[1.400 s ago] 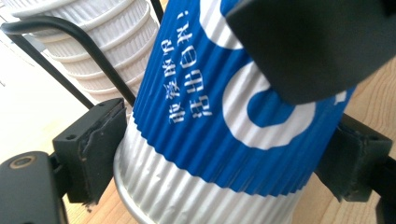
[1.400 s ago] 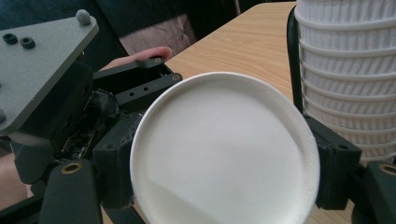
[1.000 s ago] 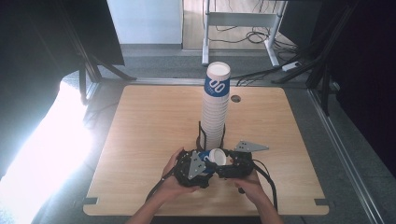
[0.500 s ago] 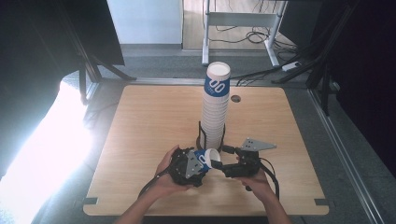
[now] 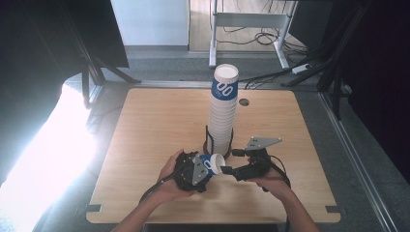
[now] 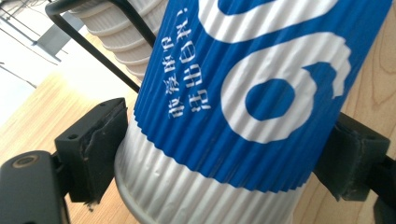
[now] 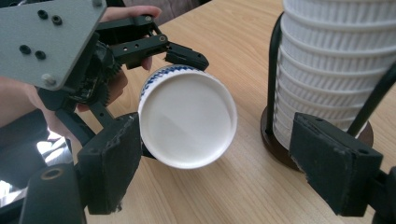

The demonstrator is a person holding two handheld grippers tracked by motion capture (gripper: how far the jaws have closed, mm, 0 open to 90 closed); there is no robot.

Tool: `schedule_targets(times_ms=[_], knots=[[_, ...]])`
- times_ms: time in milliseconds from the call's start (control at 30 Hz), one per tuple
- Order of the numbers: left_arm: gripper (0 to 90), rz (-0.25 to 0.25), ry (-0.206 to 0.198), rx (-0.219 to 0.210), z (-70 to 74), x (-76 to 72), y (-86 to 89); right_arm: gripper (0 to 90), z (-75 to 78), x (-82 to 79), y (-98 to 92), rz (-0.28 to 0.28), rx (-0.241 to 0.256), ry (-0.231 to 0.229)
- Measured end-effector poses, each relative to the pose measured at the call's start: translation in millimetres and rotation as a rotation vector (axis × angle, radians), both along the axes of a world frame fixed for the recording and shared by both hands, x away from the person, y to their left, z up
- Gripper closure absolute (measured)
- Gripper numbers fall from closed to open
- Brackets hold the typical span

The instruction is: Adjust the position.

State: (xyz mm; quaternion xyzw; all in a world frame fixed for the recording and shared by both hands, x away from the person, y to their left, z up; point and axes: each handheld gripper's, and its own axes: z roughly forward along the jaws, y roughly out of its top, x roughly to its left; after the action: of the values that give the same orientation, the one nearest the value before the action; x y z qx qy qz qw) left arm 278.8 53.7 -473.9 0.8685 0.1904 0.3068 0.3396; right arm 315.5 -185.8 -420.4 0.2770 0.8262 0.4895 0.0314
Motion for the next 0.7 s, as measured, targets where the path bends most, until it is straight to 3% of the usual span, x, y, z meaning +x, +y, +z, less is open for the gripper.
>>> schedule_targets(times_ms=[267, 500, 600, 700], knots=[[12.7, -0.006, -0.013, 0.016, -0.1, -0.4, -0.3, 17.3, 5.9, 2.8, 10.5, 0.052, -0.062, 0.013], [12.8, -0.015, -0.035, 0.068, -0.5, -1.2, -3.3, 16.9, 12.4, 7.4, 13.6, 0.1, -0.105, 0.049], [12.7, -0.017, -0.054, 0.08, -1.6, -2.3, -6.0, 16.7, 13.6, 11.1, 16.9, 0.122, -0.139, 0.076], [12.7, -0.02, -0.088, 0.12, -2.9, -3.8, -9.2, 16.8, 15.4, 14.1, 21.0, 0.141, -0.175, 0.093]])
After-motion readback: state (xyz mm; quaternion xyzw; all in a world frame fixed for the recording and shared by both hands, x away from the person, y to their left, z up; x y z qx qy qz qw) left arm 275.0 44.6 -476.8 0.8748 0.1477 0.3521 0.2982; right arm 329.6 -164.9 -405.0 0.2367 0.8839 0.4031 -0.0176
